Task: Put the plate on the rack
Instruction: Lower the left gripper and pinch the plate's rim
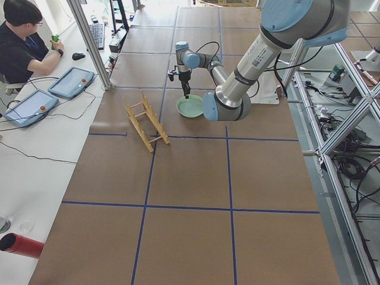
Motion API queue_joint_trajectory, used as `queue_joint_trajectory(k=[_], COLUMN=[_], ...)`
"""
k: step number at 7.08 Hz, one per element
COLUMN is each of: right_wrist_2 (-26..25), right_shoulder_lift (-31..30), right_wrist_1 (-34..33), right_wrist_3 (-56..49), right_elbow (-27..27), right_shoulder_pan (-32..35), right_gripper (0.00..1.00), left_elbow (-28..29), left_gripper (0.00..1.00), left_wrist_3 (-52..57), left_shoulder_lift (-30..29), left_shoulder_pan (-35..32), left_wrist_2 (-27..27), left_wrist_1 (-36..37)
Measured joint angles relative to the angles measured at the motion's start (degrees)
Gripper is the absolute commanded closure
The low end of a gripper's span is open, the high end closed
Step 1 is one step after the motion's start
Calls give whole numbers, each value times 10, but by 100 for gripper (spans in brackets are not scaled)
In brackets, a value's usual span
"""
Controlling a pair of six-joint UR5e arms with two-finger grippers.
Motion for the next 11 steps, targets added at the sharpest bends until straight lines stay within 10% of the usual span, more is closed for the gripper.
queue_joint_trajectory(k=[11], right_wrist_2=[0], right_shoulder_lift=[0], right_wrist_1=[0], right_wrist_3=[0], right_elbow=[0], right_shoulder_pan=[0], right_gripper=[0], left_elbow=[-7], left_gripper=[100], left_wrist_3=[1], left_shoulder_lift=[14], left_shoulder_pan=[1], left_wrist_2=[-1], left_wrist_1=[-21])
